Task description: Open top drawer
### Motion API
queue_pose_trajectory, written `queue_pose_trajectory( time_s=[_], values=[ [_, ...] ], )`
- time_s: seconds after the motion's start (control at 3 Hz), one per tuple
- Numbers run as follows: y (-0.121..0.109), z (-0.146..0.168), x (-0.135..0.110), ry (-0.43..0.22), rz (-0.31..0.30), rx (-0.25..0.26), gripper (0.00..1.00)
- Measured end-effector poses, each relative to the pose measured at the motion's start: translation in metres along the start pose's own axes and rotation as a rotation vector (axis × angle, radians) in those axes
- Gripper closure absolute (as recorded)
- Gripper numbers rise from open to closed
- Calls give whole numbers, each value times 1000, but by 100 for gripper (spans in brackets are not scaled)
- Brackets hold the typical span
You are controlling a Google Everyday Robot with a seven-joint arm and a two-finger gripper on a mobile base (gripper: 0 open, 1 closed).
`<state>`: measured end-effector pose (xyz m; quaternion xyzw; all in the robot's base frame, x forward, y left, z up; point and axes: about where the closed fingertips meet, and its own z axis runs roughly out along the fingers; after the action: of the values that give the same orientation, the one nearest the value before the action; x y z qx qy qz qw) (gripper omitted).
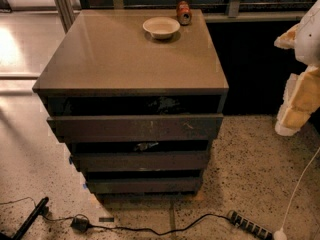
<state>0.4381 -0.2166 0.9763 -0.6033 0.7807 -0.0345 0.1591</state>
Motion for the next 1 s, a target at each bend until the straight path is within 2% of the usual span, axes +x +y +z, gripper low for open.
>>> queue_pose_trajectory(
  time_s=[0.67,1.0],
  values=[
    [-3,2,2,5,14,4,0],
    [-23,26,-2,8,41,7,0]
  ],
)
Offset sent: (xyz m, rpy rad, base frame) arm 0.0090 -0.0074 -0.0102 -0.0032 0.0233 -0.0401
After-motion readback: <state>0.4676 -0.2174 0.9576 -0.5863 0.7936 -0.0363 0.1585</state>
